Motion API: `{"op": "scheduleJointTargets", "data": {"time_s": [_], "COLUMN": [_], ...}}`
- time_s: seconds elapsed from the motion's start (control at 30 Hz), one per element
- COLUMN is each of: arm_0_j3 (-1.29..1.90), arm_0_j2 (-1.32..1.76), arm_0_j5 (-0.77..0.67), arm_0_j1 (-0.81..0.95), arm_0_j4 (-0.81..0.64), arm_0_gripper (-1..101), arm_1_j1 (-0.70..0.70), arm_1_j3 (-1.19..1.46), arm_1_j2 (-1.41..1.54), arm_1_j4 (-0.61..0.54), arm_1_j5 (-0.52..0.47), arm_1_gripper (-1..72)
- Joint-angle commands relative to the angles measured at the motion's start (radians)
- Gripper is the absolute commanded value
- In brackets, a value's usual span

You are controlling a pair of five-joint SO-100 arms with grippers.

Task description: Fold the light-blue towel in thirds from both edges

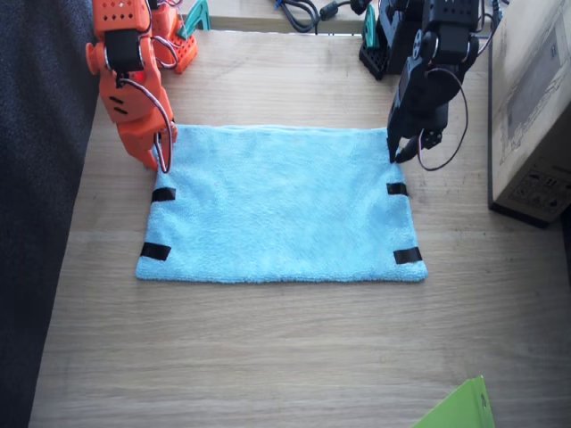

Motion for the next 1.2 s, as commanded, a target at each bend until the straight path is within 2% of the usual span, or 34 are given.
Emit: {"op": "scheduleJointTargets", "data": {"time_s": [0.0, 0.63, 1.17], "arm_0_j3": [0.014, 0.049, 0.040], "arm_0_j2": [0.055, 0.098, 0.104], "arm_0_j5": [0.009, 0.011, 0.002], "arm_0_j1": [0.017, 0.015, -0.009], "arm_0_j4": [0.009, 0.005, 0.008], "arm_0_gripper": [0, 0, 0], "arm_1_j1": [0.012, 0.210, 0.402], "arm_1_j3": [0.005, -0.239, -0.641], "arm_1_j2": [0.026, 0.156, -0.018], "arm_1_j4": [0.009, 0.268, 0.466], "arm_1_j5": [0.003, 0.003, 0.017], "arm_1_gripper": [0.1, 0.1, 0.1]}}
